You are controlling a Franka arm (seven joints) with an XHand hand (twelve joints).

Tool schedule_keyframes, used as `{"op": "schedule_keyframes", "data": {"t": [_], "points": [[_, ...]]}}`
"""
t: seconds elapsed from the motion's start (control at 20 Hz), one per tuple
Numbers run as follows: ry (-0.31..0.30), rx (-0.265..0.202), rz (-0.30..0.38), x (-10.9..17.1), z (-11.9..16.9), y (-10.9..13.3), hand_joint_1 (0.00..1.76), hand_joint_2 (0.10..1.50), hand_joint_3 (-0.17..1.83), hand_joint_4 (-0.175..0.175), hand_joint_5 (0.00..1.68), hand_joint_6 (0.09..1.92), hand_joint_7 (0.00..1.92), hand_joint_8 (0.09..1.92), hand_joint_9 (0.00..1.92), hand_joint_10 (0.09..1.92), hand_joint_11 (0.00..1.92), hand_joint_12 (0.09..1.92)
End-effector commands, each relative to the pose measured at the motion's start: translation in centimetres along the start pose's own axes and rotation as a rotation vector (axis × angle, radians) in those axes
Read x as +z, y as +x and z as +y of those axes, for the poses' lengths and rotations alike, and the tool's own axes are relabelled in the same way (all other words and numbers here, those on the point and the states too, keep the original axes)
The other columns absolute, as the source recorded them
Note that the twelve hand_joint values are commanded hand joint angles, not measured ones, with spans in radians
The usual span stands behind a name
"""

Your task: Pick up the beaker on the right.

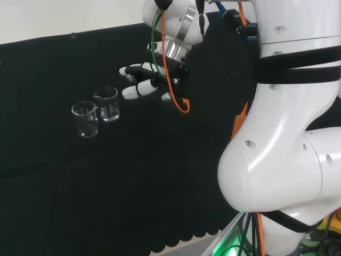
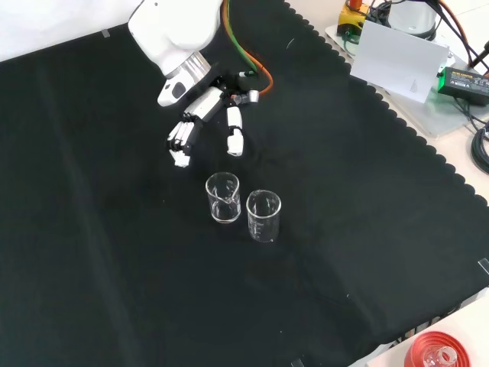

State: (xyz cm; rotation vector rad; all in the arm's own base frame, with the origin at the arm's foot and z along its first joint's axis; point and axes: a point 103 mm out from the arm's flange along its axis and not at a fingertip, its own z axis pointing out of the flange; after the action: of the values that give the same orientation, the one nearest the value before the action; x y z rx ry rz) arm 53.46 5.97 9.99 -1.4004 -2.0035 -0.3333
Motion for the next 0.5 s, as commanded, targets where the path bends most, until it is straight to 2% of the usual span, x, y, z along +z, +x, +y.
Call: {"op": "schedule_keyframes", "data": {"t": [0.05,0.5], "points": [[-0.008,-0.033,0.074,0.6,0.6,-0.4,0.79,0.84,-0.17,-0.124,0.16,0.09,0.05,0.70,0.16,0.77,0.00,1.06],[-0.025,-0.069,0.131,1.6,1.6,-0.2,0.81,0.82,-0.17,-0.130,0.19,0.09,0.10,0.71,0.20,0.78,0.00,1.08]]}}
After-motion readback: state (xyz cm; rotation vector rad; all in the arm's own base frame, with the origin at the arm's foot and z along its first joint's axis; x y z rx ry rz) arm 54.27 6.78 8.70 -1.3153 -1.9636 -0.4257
